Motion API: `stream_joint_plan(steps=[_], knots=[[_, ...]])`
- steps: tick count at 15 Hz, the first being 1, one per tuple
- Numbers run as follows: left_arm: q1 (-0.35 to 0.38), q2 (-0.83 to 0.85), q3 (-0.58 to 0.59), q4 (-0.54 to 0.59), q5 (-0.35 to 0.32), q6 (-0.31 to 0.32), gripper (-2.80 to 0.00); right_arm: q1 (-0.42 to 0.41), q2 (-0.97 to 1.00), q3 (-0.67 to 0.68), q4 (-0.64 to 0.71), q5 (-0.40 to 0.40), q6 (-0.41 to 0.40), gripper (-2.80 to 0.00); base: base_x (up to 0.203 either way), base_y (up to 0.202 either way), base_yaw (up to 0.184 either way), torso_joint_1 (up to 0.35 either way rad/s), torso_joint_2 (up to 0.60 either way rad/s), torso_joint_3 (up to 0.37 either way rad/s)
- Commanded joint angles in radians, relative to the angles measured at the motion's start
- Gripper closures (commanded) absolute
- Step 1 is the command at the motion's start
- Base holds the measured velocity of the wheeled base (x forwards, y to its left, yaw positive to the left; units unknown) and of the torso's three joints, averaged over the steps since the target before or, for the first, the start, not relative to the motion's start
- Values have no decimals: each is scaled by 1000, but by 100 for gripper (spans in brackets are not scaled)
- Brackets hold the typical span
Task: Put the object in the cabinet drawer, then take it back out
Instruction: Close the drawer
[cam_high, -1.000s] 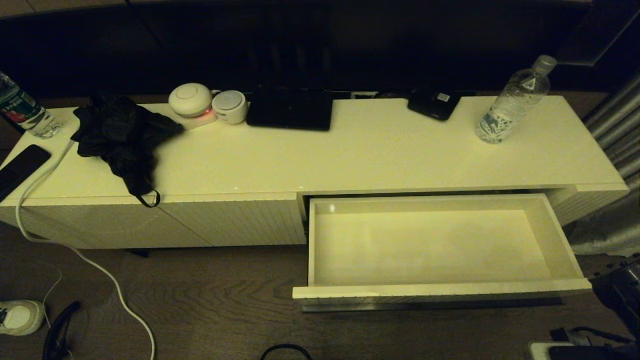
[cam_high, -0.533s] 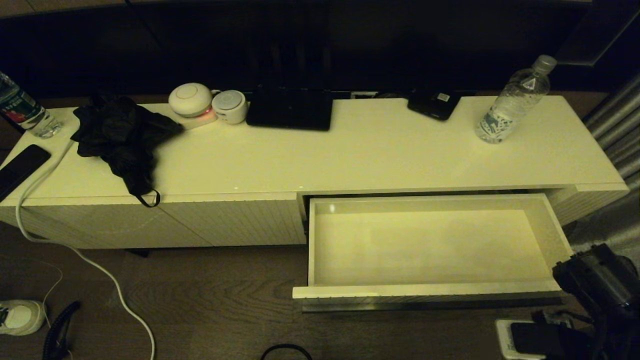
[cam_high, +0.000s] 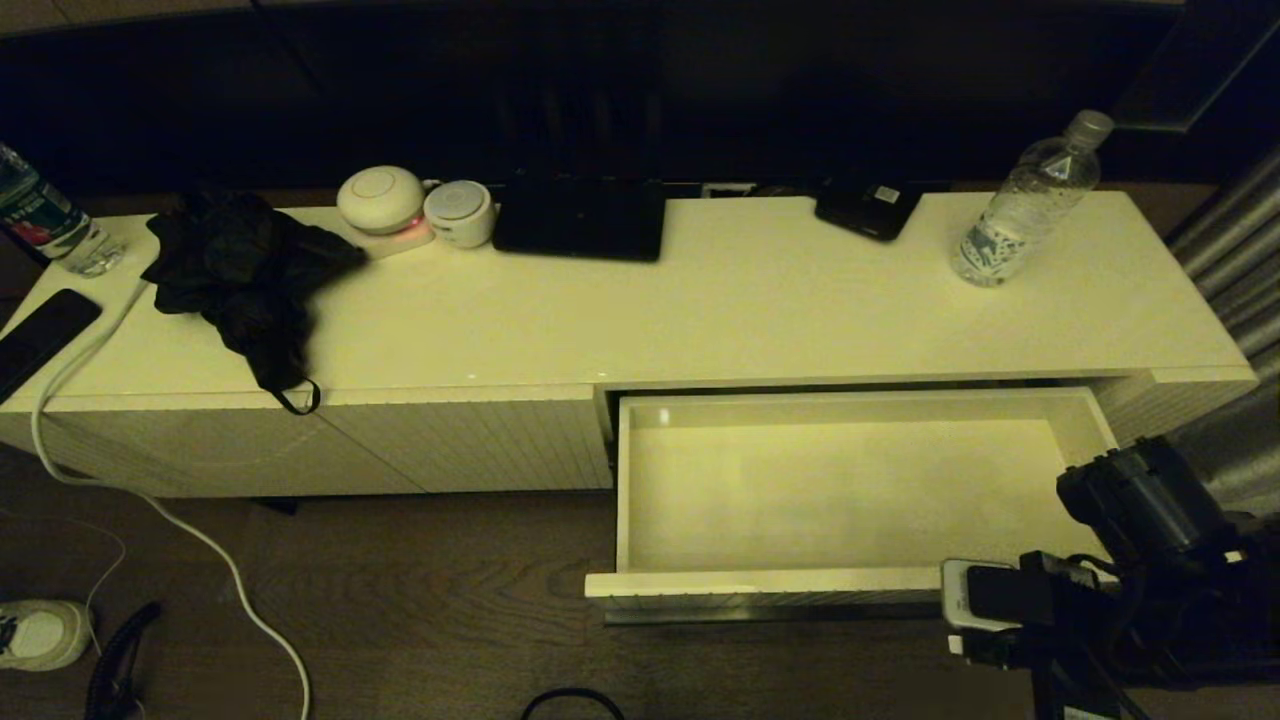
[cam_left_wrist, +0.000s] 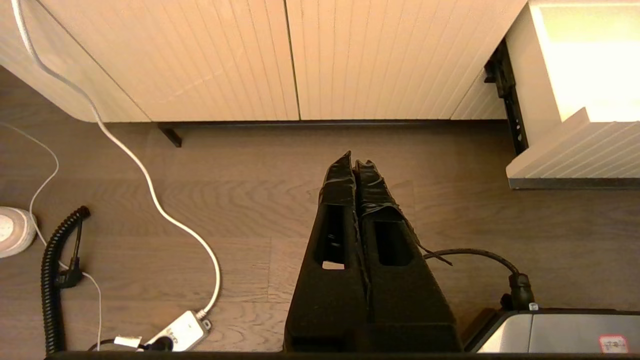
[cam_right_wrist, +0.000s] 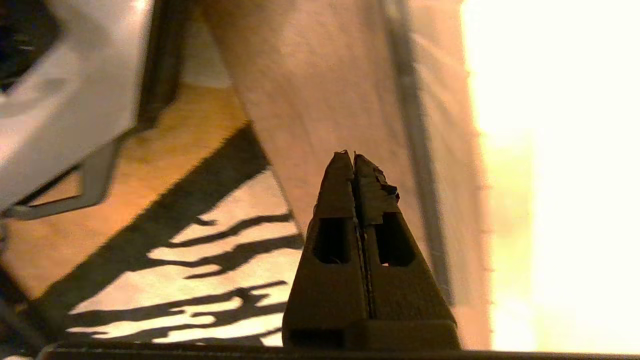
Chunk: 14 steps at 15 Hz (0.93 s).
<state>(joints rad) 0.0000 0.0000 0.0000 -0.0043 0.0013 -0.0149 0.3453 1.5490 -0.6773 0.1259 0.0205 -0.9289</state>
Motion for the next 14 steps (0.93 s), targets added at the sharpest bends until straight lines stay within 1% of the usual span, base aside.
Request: stream_joint_plan(steps=[1, 5, 6, 10, 14], knots=[[0, -2, 1, 0, 0, 0, 0, 3, 26, -22, -17, -18, -5, 0, 0, 0, 0, 0, 0, 0], [0, -2, 2, 0, 0, 0, 0, 4, 58, -23, -86, -76, -5, 0, 0, 0, 0, 0, 0, 0], [0, -2, 2, 0, 0, 0, 0, 4, 65, -27, -97, -80, -5, 0, 0, 0, 0, 0, 0, 0], [0, -2, 0, 0, 0, 0, 0, 6, 104, -30, -212, -83, -8, 0, 0, 0, 0, 0, 0, 0], [0, -2, 1, 0, 0, 0, 0, 7, 115, -49, -248, -88, -7, 0, 0, 0, 0, 0, 0, 0]])
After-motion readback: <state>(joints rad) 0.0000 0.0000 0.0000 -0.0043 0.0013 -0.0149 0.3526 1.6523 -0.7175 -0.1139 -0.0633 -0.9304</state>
